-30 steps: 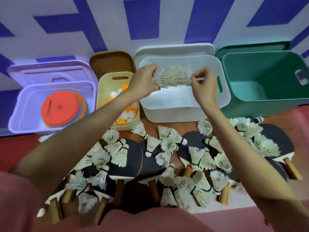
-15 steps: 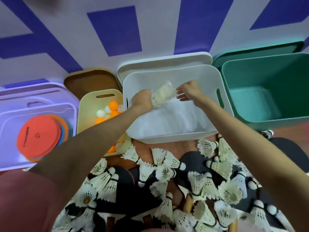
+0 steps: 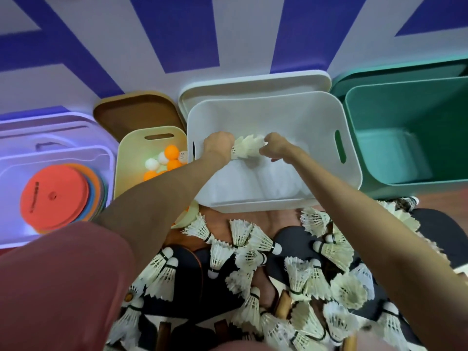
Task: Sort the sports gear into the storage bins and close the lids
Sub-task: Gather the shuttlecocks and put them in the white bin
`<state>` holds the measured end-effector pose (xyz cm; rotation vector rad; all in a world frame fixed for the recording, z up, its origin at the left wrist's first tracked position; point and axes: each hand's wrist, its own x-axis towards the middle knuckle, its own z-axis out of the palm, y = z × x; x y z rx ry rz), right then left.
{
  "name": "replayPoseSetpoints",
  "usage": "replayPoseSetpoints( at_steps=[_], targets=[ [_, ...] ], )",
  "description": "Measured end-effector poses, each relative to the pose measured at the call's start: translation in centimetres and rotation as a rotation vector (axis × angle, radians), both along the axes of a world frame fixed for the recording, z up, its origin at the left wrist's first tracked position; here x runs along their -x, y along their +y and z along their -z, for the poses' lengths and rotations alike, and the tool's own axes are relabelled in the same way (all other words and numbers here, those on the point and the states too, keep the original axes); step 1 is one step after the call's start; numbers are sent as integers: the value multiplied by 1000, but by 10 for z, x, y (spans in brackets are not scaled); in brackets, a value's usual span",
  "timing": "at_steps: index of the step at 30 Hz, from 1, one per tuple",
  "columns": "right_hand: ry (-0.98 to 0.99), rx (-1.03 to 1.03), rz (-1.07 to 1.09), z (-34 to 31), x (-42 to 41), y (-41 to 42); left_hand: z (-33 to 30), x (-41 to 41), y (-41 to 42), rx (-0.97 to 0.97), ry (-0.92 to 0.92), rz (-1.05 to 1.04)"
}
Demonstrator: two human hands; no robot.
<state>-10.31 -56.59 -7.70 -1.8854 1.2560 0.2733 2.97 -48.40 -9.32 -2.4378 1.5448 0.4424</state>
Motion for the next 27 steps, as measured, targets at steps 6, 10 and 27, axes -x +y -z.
replayPoseSetpoints(
  at_steps=[6,10,27],
  targets=[
    [9,164,-60,-29,18,21,-31,4,15,54,127,-13],
    [-172,388,-75,-48,40,54,-61,9,41,308,293,11],
    [-306,467,176,-27,178,289,-52,107,284,597,695,297]
  ],
)
